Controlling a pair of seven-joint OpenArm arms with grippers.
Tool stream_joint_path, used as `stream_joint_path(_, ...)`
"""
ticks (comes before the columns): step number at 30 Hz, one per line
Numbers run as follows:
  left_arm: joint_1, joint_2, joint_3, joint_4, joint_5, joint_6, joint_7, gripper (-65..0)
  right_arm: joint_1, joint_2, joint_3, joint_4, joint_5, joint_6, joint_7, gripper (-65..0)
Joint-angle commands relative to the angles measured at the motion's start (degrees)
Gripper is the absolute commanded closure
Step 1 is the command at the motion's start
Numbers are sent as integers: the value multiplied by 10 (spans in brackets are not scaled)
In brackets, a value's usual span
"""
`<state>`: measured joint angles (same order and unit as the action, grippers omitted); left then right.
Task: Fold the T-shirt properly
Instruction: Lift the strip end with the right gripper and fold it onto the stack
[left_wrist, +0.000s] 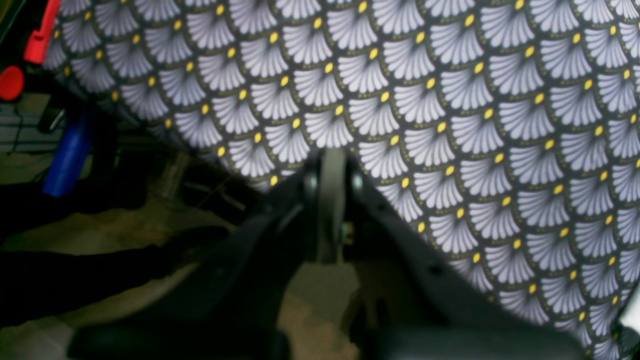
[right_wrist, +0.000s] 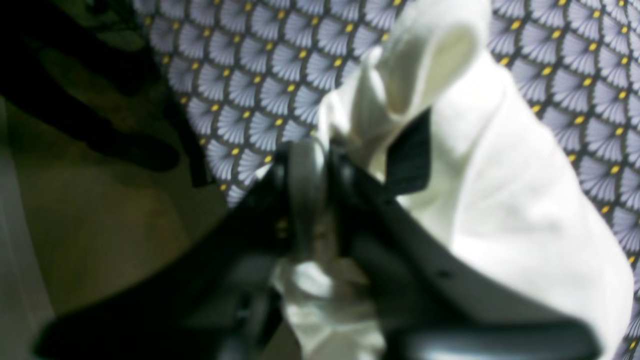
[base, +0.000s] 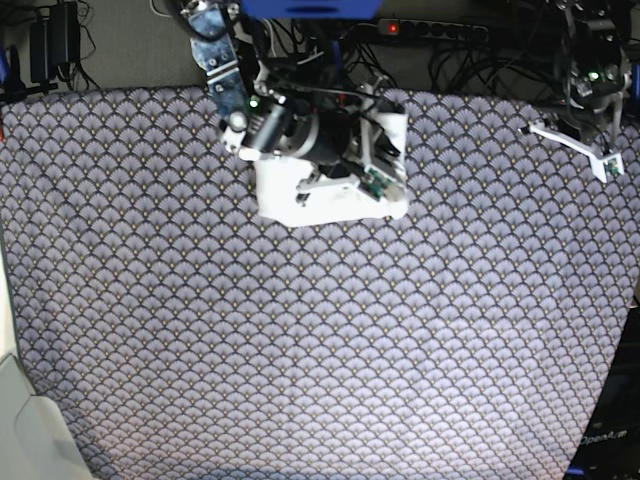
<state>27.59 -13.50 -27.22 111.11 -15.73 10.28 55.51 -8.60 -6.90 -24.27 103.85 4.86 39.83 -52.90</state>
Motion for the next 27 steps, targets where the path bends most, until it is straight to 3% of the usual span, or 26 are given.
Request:
stream_joint_path(1, 1, -7, -2, 8, 2, 0, -6, -4, 6, -9, -1, 8, 11, 2, 13, -182)
stream_joint_path(5, 1, -6, -2, 8, 2, 0, -6, -4, 12, -12, -16, 14, 12, 2, 10, -348)
stream_joint_path(7, 9, -7, -2, 8, 2, 0, -6, -4, 10, -12, -45, 37, 12, 2, 11, -387)
stream_joint_path(9, 11, -7, -2, 9, 1, 0, -6, -4, 9, -11, -56, 73, 12, 2, 13, -381)
stream_joint_path(14, 22, -8, -2, 10, 1, 0, -10, -4, 11, 11, -15, 107, 12, 2, 13, -300)
stream_joint_path(23, 23, -8, -3, 9, 1, 0, -7, -4, -1, 32, 18, 73, 10, 2, 13, -22)
stream_joint_path(27, 25, -8, -3, 12, 1, 0, -7, -4, 1, 25, 15, 36, 12, 2, 23, 0)
